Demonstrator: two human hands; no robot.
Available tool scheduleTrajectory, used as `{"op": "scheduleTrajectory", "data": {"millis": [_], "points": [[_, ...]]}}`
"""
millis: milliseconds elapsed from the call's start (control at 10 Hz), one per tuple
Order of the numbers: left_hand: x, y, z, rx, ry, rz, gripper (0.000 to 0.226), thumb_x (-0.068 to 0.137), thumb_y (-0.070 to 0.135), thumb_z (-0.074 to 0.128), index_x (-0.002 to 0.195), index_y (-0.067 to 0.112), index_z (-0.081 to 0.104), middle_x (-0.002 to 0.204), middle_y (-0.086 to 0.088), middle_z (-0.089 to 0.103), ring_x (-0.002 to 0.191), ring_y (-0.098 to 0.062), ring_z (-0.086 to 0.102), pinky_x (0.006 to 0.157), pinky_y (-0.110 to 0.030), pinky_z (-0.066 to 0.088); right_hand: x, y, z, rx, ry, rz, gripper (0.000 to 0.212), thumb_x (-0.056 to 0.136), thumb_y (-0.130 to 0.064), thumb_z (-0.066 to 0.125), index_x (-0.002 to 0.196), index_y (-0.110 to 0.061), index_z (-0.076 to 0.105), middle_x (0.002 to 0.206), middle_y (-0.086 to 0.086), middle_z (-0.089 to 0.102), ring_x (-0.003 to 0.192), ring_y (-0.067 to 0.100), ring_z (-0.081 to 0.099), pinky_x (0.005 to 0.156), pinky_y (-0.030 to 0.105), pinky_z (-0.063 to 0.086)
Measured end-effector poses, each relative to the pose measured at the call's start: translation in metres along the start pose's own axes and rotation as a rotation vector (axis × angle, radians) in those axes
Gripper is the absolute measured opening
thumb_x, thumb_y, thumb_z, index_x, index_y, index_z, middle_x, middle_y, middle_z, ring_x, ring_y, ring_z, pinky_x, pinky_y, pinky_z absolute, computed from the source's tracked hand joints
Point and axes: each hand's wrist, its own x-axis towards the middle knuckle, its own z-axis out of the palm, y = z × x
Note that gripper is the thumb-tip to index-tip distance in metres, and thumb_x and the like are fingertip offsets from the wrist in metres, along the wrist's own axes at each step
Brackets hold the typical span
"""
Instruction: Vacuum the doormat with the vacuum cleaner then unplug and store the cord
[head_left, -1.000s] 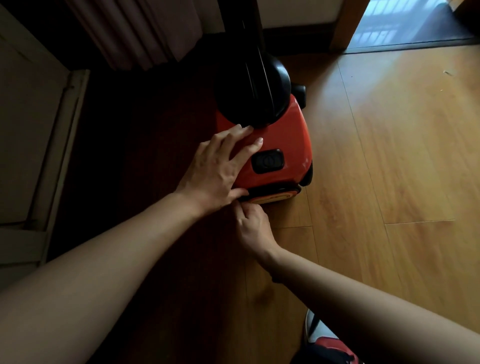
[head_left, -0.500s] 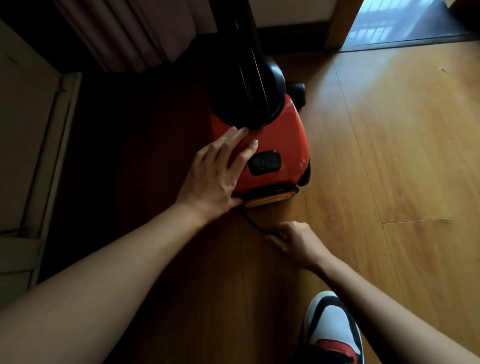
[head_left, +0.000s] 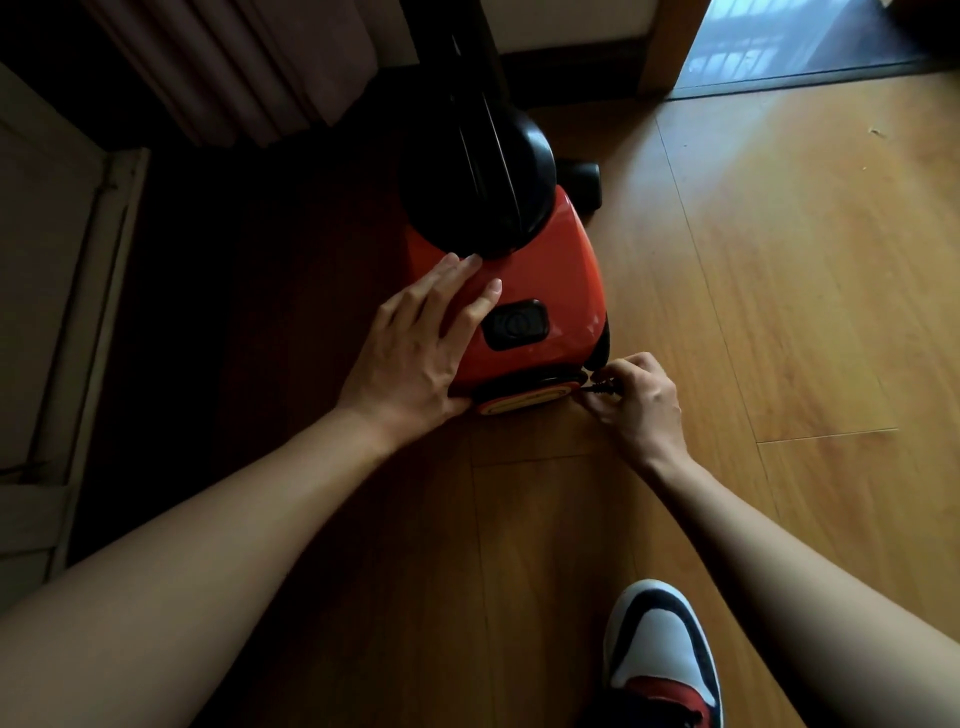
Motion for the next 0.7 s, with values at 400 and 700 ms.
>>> {"op": "scheduleTrajectory", "data": {"millis": [400, 700], "points": [[0.000, 0.005, -0.038, -0.063, -0.050, 0.011, 0.088, 0.087, 0.052, 0.059, 0.157, 0.021, 0.017, 0.162, -0.007, 0.012, 0.151, -0.022, 0.010, 0.115, -0.035, 0.011, -0.017, 0.006, -0.017, 0.075, 0.036, 0.045, 0.038, 0.088, -0.022, 0.075, 0.125, -0.018, 0.065, 0.123, 0.005, 0.061, 0.106, 0.022, 0.063, 0.088, 0.043, 0.058], [0.008, 0.011, -0.065, -0.163, -0.089, -0.057, 0.073, 0.091, 0.051, 0.053, 0.154, 0.025, 0.025, 0.160, 0.000, 0.021, 0.149, -0.015, 0.017, 0.119, -0.033, 0.018, 0.015, -0.049, -0.060, -0.026, -0.011, -0.052, 0.033, 0.096, -0.030, 0.060, 0.127, -0.020, 0.062, 0.122, 0.001, 0.065, 0.110, 0.020, 0.062, 0.091, 0.039, 0.055]]}}
